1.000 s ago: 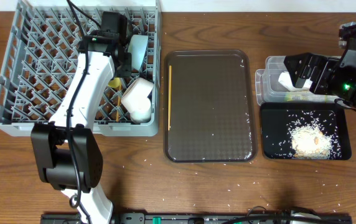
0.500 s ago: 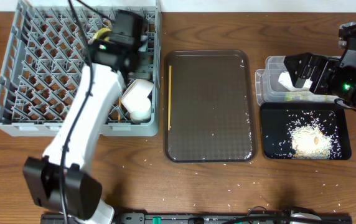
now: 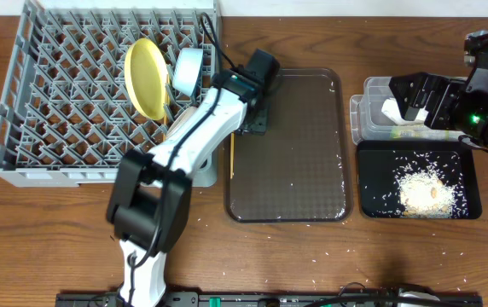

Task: Sort waste into correct bins and load items into the dishwasher
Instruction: 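Lower the left gripper onto the remaining chopstick on the tray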

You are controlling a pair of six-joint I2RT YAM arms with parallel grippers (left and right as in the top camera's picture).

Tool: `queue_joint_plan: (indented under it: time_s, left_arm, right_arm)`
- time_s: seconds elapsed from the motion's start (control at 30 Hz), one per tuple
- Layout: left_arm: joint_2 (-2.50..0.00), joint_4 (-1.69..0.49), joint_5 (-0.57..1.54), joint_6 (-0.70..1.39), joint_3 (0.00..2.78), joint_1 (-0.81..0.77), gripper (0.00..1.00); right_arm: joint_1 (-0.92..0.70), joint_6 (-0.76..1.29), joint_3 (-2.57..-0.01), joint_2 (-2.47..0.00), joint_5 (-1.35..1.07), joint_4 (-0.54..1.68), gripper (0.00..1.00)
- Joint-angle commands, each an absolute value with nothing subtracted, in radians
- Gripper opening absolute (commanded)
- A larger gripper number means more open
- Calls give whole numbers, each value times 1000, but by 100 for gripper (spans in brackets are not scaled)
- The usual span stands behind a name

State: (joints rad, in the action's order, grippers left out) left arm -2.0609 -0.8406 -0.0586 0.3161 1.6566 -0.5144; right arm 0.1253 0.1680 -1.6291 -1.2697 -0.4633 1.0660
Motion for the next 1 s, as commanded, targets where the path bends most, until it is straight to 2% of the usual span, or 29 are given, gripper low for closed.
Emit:
queue_joint_plan:
  time_s: [0.0, 0.27, 0.8, 0.97]
  left_arm:
    - [-2102, -823, -52, 331, 1644, -517, 55]
    - [-2202, -761, -75, 286, 1644, -516, 60]
    - [-2238, -752, -121, 287, 1655, -521, 61]
    - [-2223, -753, -273, 306, 1665, -536, 60]
  right_arm:
    - [137, 171, -1642, -1270, -471, 1068, 99]
    - [137, 171, -1642, -1270, -471, 1068, 99]
    - [137, 171, -1642, -1270, -471, 1068, 99]
    - [137, 171, -1642, -1270, -471, 1068, 99]
